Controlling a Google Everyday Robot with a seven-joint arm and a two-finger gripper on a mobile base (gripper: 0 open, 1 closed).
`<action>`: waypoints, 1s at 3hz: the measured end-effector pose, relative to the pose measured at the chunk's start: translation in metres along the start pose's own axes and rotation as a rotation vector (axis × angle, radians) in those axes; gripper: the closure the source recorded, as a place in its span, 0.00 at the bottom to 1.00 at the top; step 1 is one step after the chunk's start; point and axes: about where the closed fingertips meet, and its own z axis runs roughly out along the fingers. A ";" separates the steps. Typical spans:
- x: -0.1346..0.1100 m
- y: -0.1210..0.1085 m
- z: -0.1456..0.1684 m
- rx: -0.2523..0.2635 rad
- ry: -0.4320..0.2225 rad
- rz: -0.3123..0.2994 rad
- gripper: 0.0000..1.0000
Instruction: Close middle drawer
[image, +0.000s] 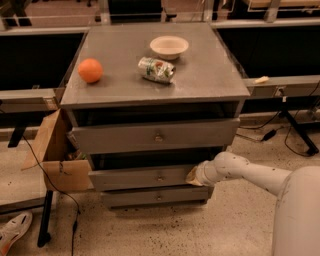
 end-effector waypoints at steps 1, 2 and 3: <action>-0.001 -0.005 -0.002 -0.004 0.002 -0.012 1.00; -0.001 -0.009 -0.004 -0.006 0.003 -0.020 1.00; -0.002 -0.012 -0.005 -0.008 0.004 -0.028 1.00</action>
Offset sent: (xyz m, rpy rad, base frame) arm 0.0912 -0.0154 0.0471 -0.0680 -0.0304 0.1244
